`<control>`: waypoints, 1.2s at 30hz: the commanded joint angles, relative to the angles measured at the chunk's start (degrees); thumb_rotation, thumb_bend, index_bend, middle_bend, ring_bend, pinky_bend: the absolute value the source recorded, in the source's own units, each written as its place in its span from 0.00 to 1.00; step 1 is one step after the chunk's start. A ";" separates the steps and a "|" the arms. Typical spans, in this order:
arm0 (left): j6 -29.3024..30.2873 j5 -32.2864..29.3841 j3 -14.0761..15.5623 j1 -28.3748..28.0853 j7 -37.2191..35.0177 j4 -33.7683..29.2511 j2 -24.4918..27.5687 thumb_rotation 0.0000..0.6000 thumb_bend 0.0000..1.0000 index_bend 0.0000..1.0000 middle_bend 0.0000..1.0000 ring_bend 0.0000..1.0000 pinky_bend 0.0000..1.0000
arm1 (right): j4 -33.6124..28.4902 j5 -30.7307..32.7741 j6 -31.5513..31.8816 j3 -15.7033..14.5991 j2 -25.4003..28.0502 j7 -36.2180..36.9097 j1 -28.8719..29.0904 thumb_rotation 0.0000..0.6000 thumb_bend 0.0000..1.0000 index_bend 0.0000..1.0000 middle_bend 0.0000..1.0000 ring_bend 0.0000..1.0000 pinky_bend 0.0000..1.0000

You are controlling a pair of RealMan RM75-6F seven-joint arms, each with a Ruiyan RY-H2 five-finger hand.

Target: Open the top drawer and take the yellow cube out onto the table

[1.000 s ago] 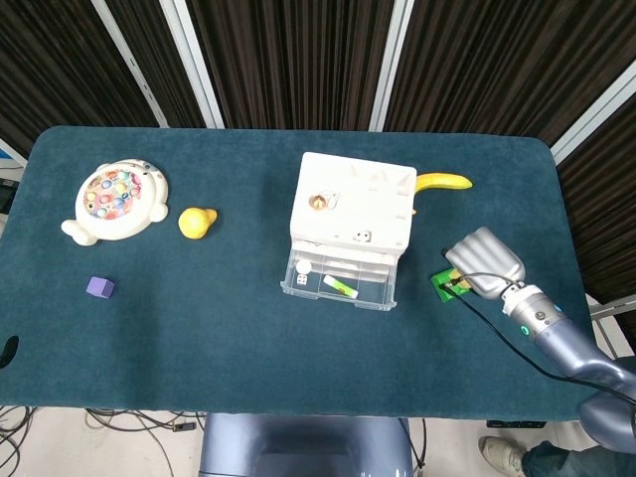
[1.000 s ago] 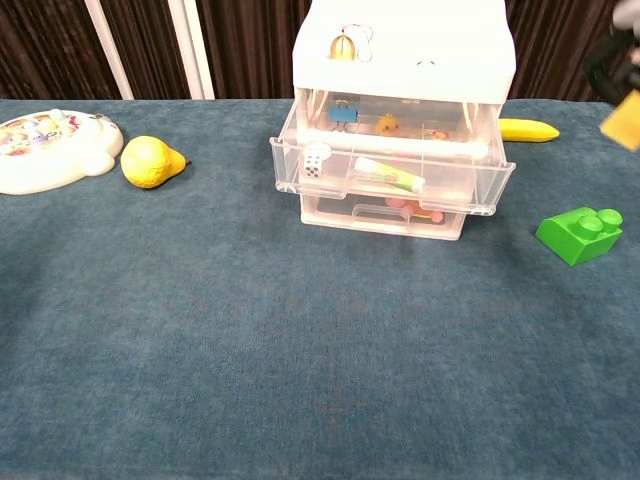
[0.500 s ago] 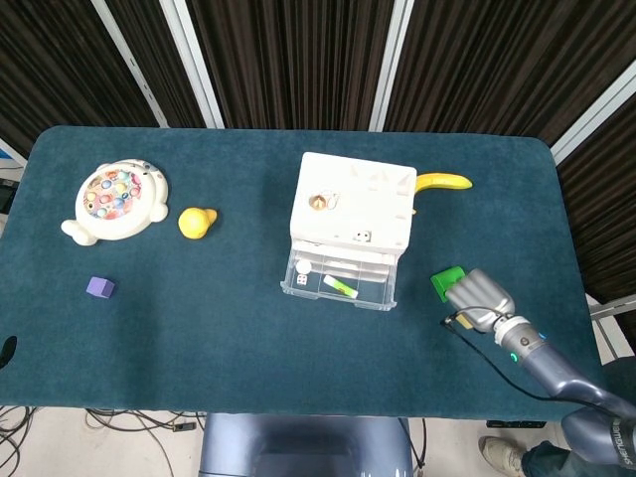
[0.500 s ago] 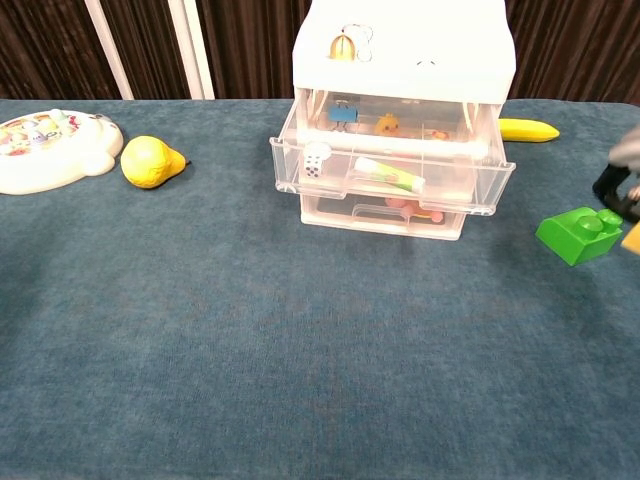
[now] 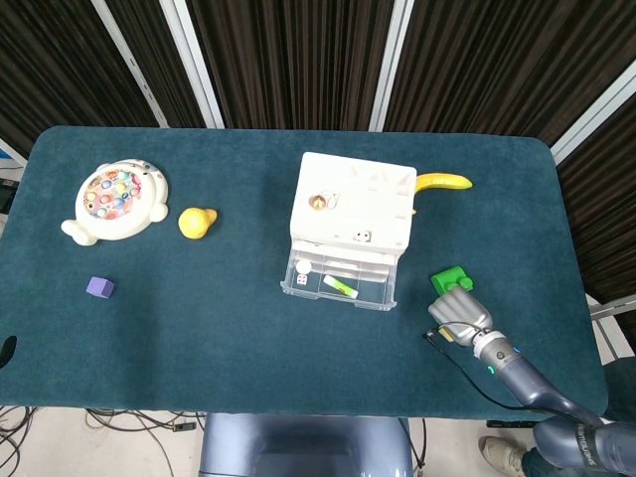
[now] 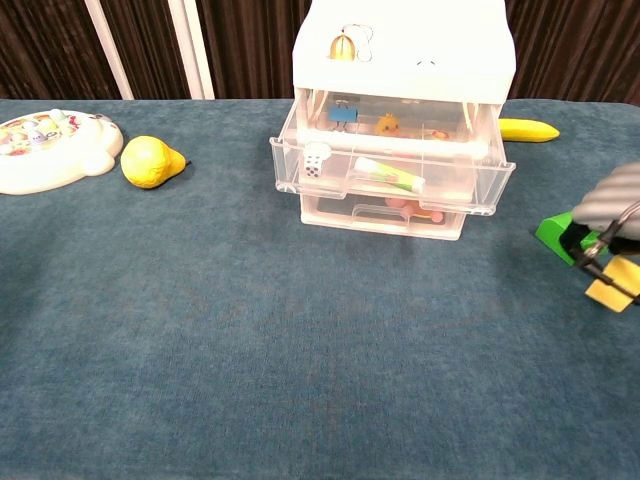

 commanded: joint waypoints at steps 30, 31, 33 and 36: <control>0.10 0.00 -0.07 0.03 -0.18 0.11 0.03 1.00 0.30 0.06 0.00 0.00 0.00 | -12.63 19.48 12.45 4.96 10.50 -10.52 -0.61 1.00 0.12 0.14 0.76 0.77 0.91; 0.02 -0.01 -0.06 -0.01 -0.11 0.11 0.02 1.00 0.30 0.06 0.00 0.00 0.00 | -13.33 19.10 14.50 5.98 11.80 -8.01 -1.70 1.00 0.12 0.12 0.66 0.72 0.88; -0.18 -0.01 -0.02 -0.13 0.13 0.07 -0.05 1.00 0.30 0.06 0.00 0.00 0.00 | -14.39 17.46 18.46 7.68 13.77 -1.99 -4.42 1.00 0.12 0.11 0.50 0.67 0.81; -0.38 0.16 0.08 -0.29 0.57 -0.11 -0.16 1.00 0.30 0.06 0.00 0.00 0.00 | -14.63 13.13 23.70 9.04 15.15 6.94 -8.66 1.00 0.12 0.11 0.32 0.59 0.72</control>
